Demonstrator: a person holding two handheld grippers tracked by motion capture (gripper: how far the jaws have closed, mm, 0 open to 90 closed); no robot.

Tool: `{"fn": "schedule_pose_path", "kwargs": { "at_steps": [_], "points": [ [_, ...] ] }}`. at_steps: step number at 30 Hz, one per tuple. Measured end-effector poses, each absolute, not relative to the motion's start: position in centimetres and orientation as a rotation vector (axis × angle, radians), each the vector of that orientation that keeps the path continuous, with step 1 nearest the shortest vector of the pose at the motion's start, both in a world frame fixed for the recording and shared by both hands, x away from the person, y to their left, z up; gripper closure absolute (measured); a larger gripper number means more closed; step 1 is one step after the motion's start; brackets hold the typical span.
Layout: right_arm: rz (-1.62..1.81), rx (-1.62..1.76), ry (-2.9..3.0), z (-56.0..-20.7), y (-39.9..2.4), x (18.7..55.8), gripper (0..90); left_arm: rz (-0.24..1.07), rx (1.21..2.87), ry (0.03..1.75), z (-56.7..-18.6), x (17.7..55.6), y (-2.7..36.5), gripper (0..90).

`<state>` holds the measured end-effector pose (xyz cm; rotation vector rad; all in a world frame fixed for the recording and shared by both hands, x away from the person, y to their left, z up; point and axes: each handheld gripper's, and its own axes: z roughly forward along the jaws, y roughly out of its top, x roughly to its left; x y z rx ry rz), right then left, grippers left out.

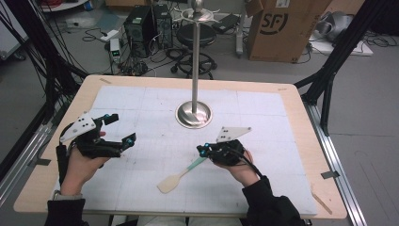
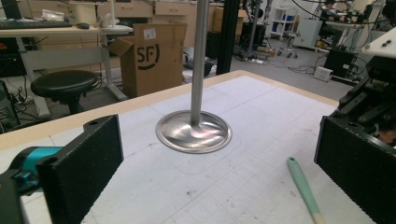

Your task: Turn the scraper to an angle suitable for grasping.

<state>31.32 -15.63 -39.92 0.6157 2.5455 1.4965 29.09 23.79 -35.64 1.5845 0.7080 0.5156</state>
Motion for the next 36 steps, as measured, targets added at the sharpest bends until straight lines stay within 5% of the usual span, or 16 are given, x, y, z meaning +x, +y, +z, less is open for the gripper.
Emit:
{"fn": "schedule_pose_path", "kwargs": {
  "at_steps": [13,36],
  "points": [
    [1.434,0.639,2.773,-43.8,-10.5,31.0,89.7,0.520,1.596,0.712,-35.8,28.6,23.9,1.7],
    [1.301,0.639,2.829,-45.0,-9.8,30.0,90.0,0.535,1.604,0.717,-36.1,28.7,23.9,1.7]
  ]
}}
